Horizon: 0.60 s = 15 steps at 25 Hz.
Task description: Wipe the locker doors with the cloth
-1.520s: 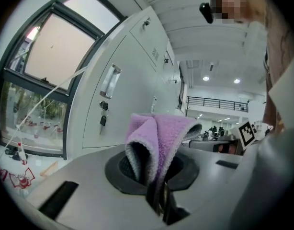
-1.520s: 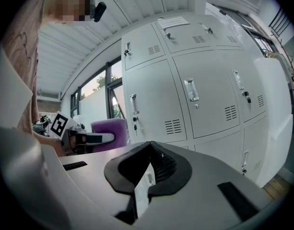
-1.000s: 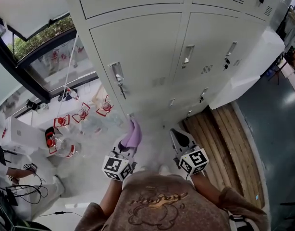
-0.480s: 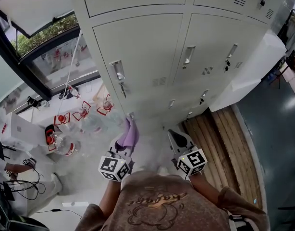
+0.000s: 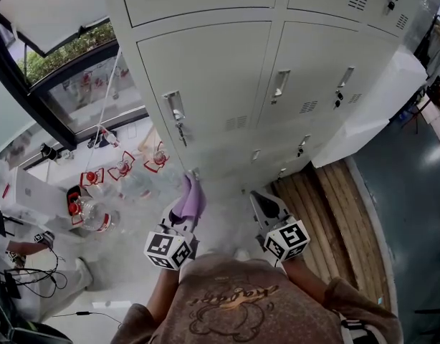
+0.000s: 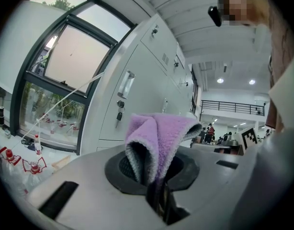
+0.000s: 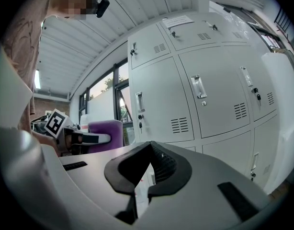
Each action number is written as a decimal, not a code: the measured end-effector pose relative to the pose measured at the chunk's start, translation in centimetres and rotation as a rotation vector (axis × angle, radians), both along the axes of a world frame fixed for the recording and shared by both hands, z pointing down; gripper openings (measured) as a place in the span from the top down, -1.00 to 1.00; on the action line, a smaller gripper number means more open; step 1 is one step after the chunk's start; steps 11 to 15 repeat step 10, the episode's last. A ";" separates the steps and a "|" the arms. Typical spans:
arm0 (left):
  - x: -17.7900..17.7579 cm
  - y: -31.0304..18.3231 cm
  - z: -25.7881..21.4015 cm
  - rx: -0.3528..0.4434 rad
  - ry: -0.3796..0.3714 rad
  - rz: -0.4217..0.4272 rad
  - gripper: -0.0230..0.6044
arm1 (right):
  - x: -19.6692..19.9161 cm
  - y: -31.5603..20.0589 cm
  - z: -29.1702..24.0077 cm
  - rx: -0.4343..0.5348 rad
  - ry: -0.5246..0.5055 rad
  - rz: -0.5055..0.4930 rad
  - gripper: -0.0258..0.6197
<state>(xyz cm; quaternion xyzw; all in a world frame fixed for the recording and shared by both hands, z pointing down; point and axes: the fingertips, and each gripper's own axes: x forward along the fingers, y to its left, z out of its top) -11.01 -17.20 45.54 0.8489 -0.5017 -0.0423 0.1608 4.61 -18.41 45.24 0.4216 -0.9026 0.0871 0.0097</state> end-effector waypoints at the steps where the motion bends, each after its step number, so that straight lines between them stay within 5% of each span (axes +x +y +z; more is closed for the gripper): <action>1: 0.0 -0.1 -0.1 0.000 0.001 0.000 0.80 | 0.0 -0.1 0.0 0.000 0.000 0.000 0.93; 15: 0.5 -0.9 -0.3 0.000 0.007 0.009 0.80 | 0.3 -0.7 -0.1 -0.002 0.006 -0.003 0.93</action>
